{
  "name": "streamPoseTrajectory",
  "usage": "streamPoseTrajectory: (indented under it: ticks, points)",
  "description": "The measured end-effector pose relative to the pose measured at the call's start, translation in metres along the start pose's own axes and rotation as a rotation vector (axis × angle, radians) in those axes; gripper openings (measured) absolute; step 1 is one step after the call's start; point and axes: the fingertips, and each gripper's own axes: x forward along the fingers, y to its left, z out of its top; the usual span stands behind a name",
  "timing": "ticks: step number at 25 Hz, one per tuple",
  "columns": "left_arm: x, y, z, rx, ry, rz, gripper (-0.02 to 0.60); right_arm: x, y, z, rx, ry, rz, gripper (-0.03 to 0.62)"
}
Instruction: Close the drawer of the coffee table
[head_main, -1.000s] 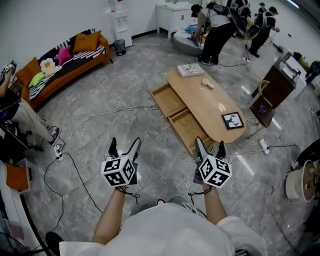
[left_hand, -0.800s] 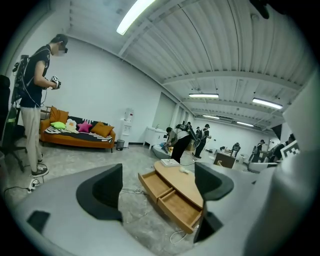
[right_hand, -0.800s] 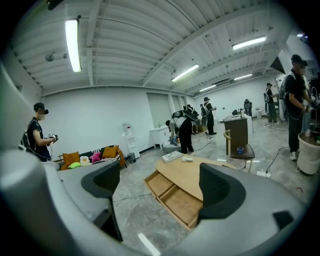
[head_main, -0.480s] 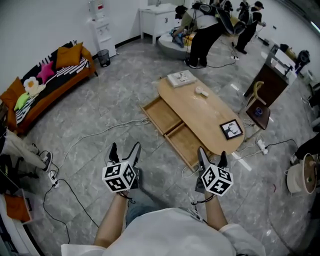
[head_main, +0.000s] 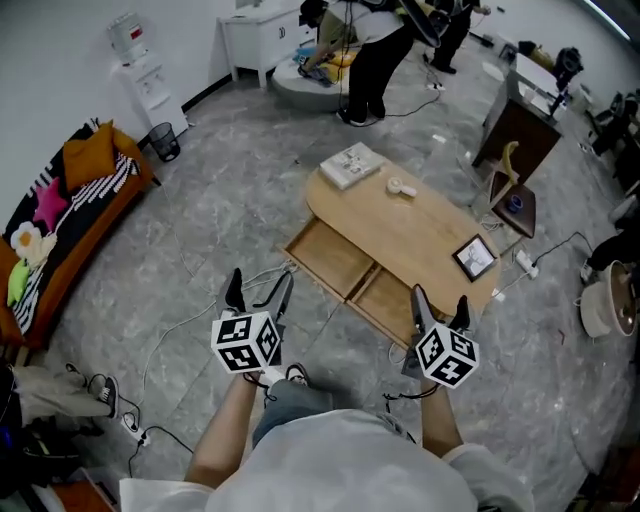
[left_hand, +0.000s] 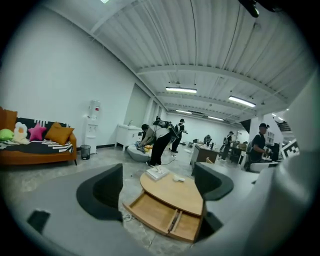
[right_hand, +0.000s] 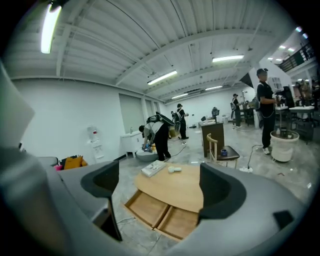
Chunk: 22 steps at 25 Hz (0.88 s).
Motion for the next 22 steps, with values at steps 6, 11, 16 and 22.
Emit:
streamPoseTrajectory:
  ticks: [6, 11, 16, 22]
  points:
    - [0.076, 0.025, 0.022, 0.050, 0.068, -0.148, 0.445, 0.029, 0.011, 0.005, 0.058, -0.008, -0.184, 0.506]
    - [0.130, 0.030, 0.018, 0.042, 0.105, -0.206, 0.445, 0.043, 0.003, 0.001, 0.061, 0.006, -0.269, 0.508]
    - [0.164, -0.006, 0.010, 0.050, 0.151, -0.294, 0.445, 0.040, -0.018, 0.004, 0.065, 0.018, -0.342, 0.509]
    - [0.190, -0.044, -0.001, 0.080, 0.189, -0.391, 0.446, 0.041, -0.028, 0.004, 0.088, 0.004, -0.388, 0.509]
